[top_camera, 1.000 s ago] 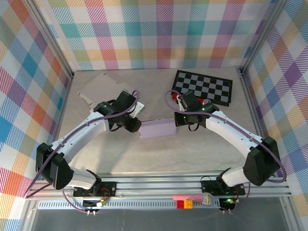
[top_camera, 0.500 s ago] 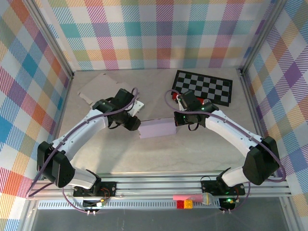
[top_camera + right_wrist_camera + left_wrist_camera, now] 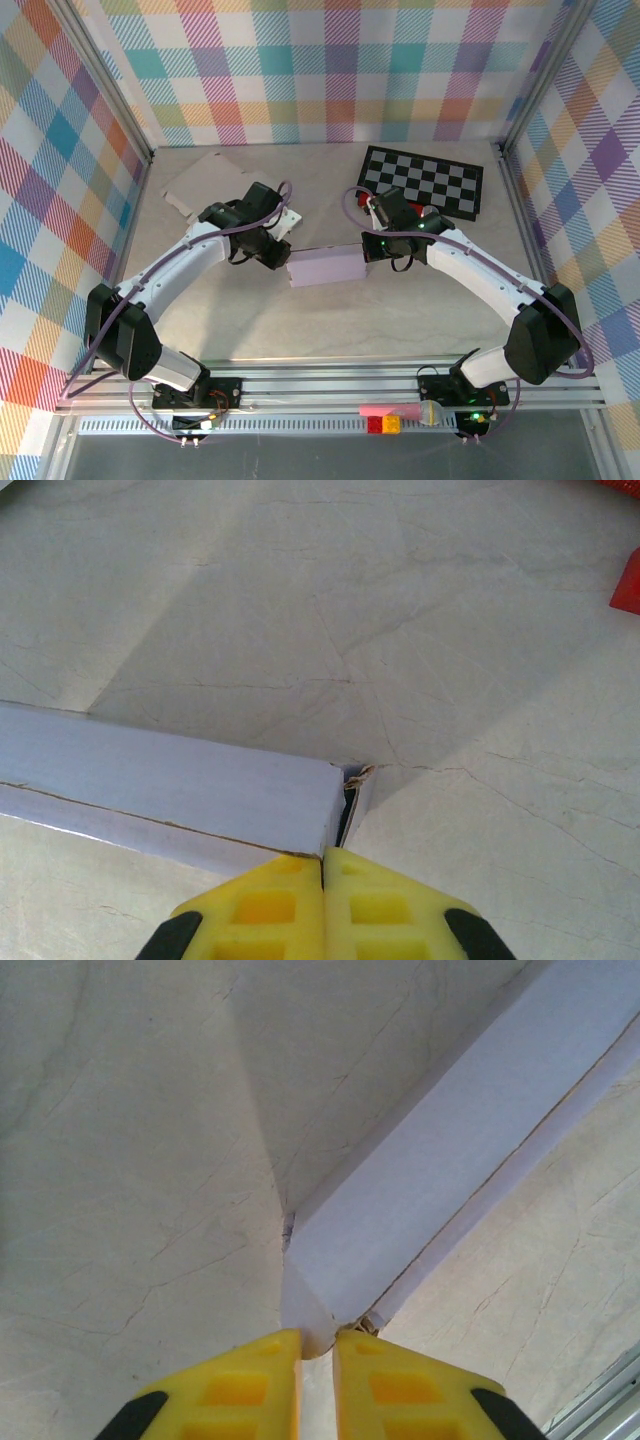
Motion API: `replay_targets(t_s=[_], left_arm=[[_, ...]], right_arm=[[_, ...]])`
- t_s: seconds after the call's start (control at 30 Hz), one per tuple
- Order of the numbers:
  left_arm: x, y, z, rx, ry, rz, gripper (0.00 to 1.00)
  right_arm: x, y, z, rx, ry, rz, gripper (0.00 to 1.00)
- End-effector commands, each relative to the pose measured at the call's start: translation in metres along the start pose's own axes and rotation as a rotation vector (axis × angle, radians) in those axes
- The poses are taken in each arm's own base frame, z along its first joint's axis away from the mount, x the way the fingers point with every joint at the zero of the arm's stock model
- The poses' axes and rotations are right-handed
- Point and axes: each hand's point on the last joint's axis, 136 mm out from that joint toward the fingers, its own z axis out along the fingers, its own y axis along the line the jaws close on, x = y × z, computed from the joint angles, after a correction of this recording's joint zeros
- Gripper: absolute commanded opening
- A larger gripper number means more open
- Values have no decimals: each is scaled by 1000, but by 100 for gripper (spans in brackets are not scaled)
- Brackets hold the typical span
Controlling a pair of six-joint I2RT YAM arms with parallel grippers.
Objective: Fold the paper box
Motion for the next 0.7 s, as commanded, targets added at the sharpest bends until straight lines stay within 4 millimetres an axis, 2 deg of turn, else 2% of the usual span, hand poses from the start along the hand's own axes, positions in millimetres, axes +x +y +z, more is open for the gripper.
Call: replay_targets(t_s=[0.0,0.17,0.33,0.67], left_arm=[[-12,1,-5,15,-36,-4,10],[-15,-2,-5,33,-33,-17,7],[-17,-7,-4,67,-24,-45,0],[-14,-19,-11,131,27,-140,0]], right_arm=[[-3,4,-3,-9,4,7,0],[-4,5,-3,-12,2,9,0],[-3,5,-2,-11,5,12,0],[-8,7,-3,-13,4,9,0]])
